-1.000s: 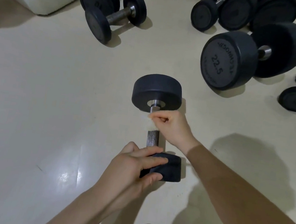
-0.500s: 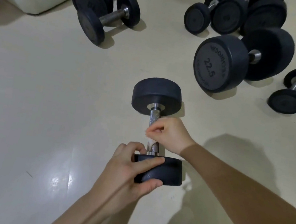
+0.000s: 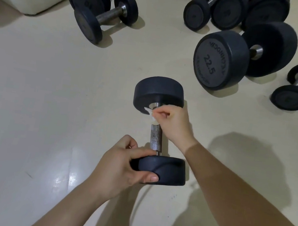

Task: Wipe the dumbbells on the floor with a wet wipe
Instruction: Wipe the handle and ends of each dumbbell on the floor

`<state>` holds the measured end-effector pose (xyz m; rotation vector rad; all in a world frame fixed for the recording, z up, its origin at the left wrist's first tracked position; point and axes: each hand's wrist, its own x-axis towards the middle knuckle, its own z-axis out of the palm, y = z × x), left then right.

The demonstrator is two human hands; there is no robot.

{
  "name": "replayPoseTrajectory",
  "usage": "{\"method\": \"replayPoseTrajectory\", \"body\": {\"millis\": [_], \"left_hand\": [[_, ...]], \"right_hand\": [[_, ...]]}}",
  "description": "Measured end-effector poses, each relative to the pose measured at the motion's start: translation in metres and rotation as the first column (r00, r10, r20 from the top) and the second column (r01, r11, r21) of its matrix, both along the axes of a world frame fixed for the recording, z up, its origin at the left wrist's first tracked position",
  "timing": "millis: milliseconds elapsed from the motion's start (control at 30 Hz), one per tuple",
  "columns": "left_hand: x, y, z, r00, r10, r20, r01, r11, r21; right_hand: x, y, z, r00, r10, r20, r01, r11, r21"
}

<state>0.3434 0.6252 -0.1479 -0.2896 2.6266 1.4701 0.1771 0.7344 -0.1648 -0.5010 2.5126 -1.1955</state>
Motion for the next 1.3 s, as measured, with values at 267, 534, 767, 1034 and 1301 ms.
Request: {"method": "replayPoseTrajectory", "body": {"millis": [267,534,767,1034,1301], "left_hand": [[0.006,-0.004,0.004,0.996,0.072,0.058,-0.078,0.992,0.095],[0.018,-0.022,0.013,0.988,0.118,0.098,-0.134,0.976,0.172],[0.025,-0.034,0.010,0.976,0.152,0.157,-0.184,0.959,0.216],[0.028,-0.034,0.011,0.969,0.173,0.174,-0.205,0.961,0.187],[0.032,-0.047,0.021,0.944,0.173,0.280,-0.203,0.976,0.083]], "right_hand": [[0.006,-0.001,0.003,0.997,-0.027,0.068,0.028,1.000,-0.012],[0.020,0.002,0.008,0.948,0.144,0.283,-0.131,0.989,-0.067],[0.035,-0.004,0.001,0.924,0.085,0.372,-0.042,0.992,-0.121],[0.010,-0.012,-0.009,0.880,-0.167,0.445,0.312,0.909,-0.276],[0.019,0.002,-0.008,0.797,0.061,0.601,0.125,0.957,-0.263]]}}
